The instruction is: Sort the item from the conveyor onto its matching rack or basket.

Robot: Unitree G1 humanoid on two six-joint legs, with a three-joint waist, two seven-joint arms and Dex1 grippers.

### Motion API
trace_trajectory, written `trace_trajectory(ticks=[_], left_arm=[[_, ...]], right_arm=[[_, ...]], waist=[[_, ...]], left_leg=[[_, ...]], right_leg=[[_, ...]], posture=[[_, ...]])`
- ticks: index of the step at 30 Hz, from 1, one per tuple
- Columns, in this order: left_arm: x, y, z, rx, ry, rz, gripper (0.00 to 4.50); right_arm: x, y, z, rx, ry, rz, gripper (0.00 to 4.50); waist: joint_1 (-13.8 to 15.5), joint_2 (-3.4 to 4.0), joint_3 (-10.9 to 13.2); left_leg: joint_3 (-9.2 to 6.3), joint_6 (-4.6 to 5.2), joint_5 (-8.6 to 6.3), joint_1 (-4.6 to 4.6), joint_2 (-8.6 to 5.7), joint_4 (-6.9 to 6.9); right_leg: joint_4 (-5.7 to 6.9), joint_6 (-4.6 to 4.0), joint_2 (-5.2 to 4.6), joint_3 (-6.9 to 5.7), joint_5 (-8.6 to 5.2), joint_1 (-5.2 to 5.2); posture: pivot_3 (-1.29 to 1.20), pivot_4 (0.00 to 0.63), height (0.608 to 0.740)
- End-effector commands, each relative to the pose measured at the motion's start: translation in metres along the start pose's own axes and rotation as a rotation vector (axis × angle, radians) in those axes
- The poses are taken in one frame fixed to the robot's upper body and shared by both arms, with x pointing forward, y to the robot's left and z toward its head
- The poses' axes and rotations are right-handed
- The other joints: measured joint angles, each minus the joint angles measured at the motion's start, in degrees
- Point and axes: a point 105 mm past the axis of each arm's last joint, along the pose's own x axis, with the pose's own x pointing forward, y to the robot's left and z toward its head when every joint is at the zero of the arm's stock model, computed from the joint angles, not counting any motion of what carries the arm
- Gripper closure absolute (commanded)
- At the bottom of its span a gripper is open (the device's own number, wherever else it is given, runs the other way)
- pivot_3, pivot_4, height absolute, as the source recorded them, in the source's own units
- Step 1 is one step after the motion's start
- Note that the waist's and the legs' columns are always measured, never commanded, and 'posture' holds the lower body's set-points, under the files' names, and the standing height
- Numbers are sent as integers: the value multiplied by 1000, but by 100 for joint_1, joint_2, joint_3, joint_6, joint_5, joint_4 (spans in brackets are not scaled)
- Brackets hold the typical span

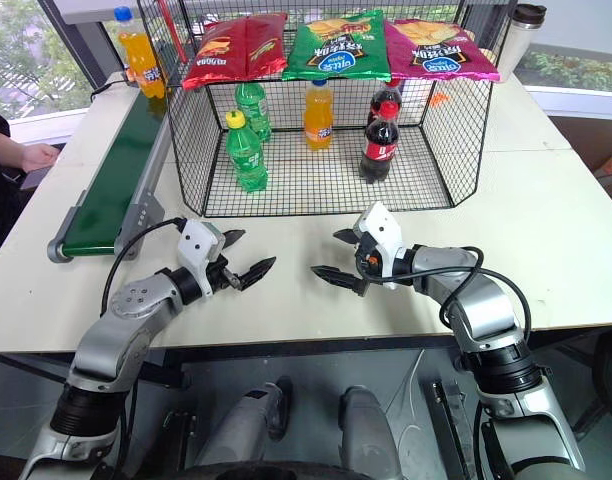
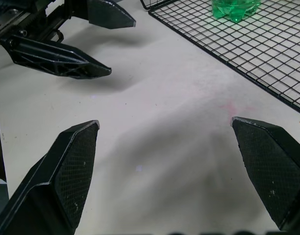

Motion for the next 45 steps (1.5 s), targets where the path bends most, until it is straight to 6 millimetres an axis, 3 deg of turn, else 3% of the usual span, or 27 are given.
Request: trace_trajectory(ticks=[1, 10, 15, 22, 26, 34, 45], left_arm=[[-4, -3, 14, 29, -46, -6, 0], [-35, 18, 42, 43, -103, 122, 0], [-81, 63, 71, -1, -161, 327, 0], [-130, 109, 67, -50, -143, 553, 0], [-152, 127, 50, -93, -119, 662, 0], [-154, 138, 40, -130, -135, 720, 0], [-154, 152, 34, -119, -161, 817, 0]], right_arm=[[-2, 4, 15, -36, -44, 28, 43], [-1, 15, 33, -59, -86, 91, 43], [2, 24, 55, -96, -136, 147, 43], [8, 33, 73, -121, -186, 199, 43], [14, 37, 84, -124, -231, 208, 43], [24, 37, 95, -112, -282, 173, 43], [23, 37, 86, -113, -254, 162, 43]], waist=[[1, 0, 0], [-15, 0, 0], [-20, 0, 0], [4, 0, 0], [-7, 0, 0], [-7, -1, 0], [-5, -1, 0]], left_leg=[[0, 0, 0, 0, 0, 0], [-2, 0, -1, -1, 3, -2], [-5, 0, -1, -2, 4, -3], [-3, 0, -1, -2, 3, -5], [-4, 0, -2, -2, 3, -7], [-7, 0, -2, -6, 4, -12], [-6, 0, -2, -4, 4, -19]], right_leg=[[0, 0, 0, 0, 0, 0], [0, 3, 1, 0, -2, -3], [1, 19, 3, -1, -12, -4], [-10, 2, 2, -2, -2, -2], [-19, 2, 3, -2, -2, 1], [-29, -3, 3, -2, 1, 0], [-29, -4, 3, -5, 3, -4]], posture=[[0, 150, 738], [0, 150, 738], [0, 150, 738], [0, 150, 738], [0, 150, 738], [0, 150, 738], [0, 150, 738]])
